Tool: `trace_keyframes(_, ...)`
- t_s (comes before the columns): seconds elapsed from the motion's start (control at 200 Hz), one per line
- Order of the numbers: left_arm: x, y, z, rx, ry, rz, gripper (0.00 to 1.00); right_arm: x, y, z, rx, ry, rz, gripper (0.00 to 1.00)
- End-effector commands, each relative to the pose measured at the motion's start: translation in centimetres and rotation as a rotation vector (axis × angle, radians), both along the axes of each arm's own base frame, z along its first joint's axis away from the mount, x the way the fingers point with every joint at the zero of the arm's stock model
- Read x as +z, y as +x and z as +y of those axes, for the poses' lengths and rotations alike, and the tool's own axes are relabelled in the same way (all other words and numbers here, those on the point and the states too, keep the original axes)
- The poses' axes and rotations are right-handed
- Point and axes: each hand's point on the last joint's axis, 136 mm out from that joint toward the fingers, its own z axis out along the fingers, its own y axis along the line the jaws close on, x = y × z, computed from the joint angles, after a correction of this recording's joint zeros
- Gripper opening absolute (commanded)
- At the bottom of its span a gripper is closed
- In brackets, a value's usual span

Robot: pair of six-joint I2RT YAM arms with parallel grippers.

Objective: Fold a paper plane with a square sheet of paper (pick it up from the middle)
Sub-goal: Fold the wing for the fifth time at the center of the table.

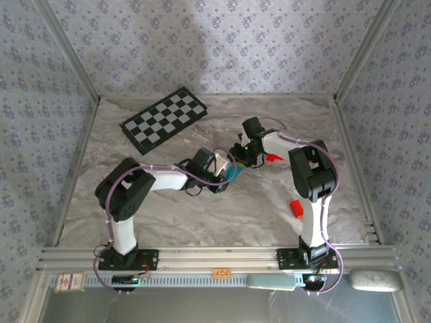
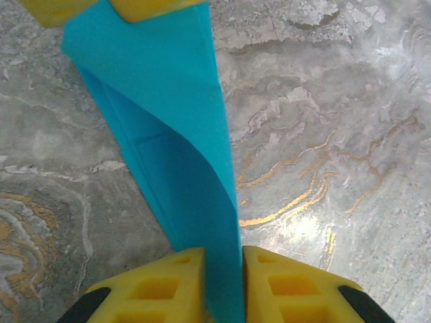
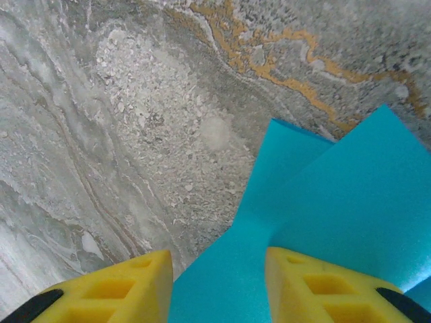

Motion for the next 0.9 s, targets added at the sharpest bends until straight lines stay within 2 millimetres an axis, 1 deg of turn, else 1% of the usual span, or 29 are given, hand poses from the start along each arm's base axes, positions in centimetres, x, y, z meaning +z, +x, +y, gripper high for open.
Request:
trace_keyframes(0.0,-1.1,-1.1,0.1,-0.024,-0.011,0.080,0.19,1.8,0.4,0.2,0.013,0.041,-0.009,0.43)
trace_keyframes(0.115,-1.2,-1.2,0.2,-0.020,-0.007,0.094,0.20,3.1,0.9,0.1,0.011,0.060,-0.038,0.44)
trace_keyframes(0.215,-1.2,-1.0,0.3,-0.008,-0.006,0.097,0.21,3.6,1.0,0.1,0.016,0.064,-0.045,0.44)
trace_keyframes(0.265,-1.2,-0.9,0.2,-0.004,-0.006,0.095,0.21,3.5,0.9,0.1,0.017,0.065,-0.042,0.44)
trace_keyframes(0.44,-1.4,-0.7,0.4,0.011,-0.004,0.106,0.20,2.3,0.4,-0.2,0.015,0.048,-0.014,0.44)
trace_keyframes(0.555,-1.7,-0.8,0.5,0.012,0.002,0.116,0.17,2.3,0.3,-0.3,0.011,0.047,-0.013,0.44)
trace_keyframes(0.765,-2.2,-1.0,0.7,0.013,0.023,0.138,0.11,3.9,0.7,-0.8,-0.007,0.075,-0.055,0.44)
trace_keyframes(0.895,-2.5,-1.0,0.8,0.017,0.037,0.145,0.09,5.4,0.6,-0.8,-0.022,0.158,-0.094,0.44)
